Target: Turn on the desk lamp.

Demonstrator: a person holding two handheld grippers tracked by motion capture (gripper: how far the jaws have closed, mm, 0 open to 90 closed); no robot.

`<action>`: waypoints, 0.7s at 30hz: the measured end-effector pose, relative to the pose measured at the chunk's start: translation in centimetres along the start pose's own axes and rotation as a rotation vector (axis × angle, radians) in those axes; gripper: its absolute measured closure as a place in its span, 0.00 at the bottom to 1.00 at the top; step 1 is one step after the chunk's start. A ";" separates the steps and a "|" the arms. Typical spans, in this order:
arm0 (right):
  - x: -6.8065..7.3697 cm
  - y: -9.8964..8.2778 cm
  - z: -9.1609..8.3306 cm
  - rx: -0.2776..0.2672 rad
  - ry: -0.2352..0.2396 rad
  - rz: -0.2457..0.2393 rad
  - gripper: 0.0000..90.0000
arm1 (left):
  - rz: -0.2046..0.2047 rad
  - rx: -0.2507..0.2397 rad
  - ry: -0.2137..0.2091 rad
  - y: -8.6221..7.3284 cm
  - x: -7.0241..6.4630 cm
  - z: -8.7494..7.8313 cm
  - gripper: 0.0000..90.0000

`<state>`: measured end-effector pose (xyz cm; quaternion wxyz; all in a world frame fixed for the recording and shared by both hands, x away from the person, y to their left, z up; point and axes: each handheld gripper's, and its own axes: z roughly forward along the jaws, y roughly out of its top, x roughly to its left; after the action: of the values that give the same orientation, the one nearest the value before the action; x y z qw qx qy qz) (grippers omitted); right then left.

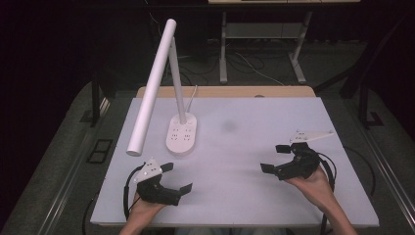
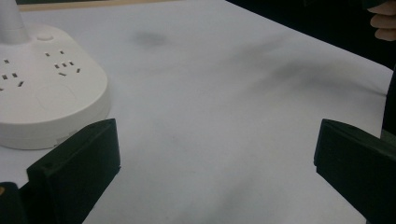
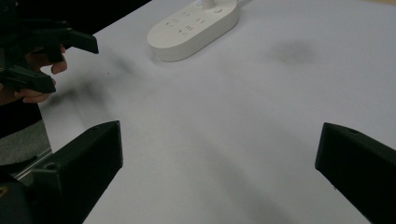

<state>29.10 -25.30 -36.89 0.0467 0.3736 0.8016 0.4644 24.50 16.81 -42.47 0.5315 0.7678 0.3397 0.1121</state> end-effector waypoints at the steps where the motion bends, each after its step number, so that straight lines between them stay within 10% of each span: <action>1: 0.0 0.2 0.1 0.002 0.001 0.002 0.01 | -0.001 -0.001 -0.001 0.0 0.0 0.0 0.00; 21: 0.4 3.5 2.6 0.024 0.034 -0.036 0.01 | 0.000 0.000 -0.002 0.0 0.0 0.1 0.00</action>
<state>31.83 -22.17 -35.48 0.0370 0.3515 0.8144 0.4602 24.53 16.77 -42.51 0.5319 0.7679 0.3392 0.1111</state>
